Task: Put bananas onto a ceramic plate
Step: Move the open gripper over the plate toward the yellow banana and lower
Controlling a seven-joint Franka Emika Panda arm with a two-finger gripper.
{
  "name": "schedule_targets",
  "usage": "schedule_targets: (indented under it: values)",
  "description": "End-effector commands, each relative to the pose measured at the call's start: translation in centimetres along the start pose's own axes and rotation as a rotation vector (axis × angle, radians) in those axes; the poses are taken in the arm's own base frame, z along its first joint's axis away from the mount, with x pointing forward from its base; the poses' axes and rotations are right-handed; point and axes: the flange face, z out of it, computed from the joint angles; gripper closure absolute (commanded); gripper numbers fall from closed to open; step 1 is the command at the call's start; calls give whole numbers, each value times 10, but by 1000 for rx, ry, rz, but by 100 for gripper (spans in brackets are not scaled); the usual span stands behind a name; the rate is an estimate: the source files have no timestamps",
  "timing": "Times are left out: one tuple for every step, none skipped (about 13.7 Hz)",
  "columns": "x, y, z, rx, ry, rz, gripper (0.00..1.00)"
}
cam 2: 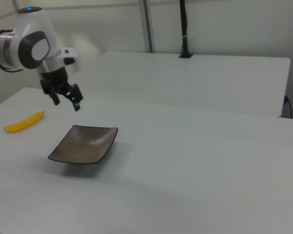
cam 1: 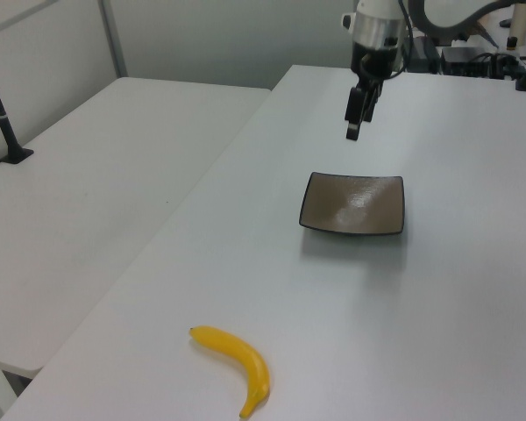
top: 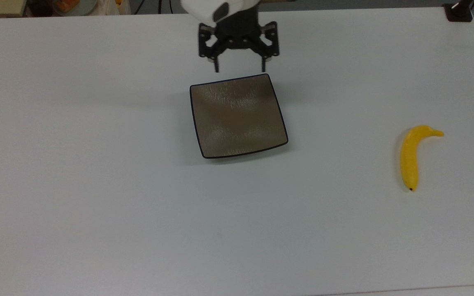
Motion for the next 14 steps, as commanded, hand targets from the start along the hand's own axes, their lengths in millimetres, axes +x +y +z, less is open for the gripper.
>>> schedule_targets:
  values:
    - [-5, -39, 9, 24, 36, 8, 0]
    - [-1, -52, 12, 46, 71, 17, 0]
    - [0, -59, 16, 57, 83, 29, 0]
    - [2, -69, 20, 71, 96, 34, 0]
    - [4, -78, 25, 88, 113, 44, 0]
    - [5, -100, 34, 111, 129, 51, 0]
    - [7, -113, 36, 123, 130, 69, 0]
    - [8, -123, 41, 134, 123, 83, 0]
    - [8, -147, 49, 153, 110, 85, 0]
    - [7, -167, 48, 166, 110, 91, 0]
    - [3, -185, 64, 144, 101, 107, 0]
    - [1, -199, 73, 126, 105, 117, 0]
    - [-3, -215, 82, 108, 109, 118, 0]
    - [-8, -229, 95, 88, 111, 120, 0]
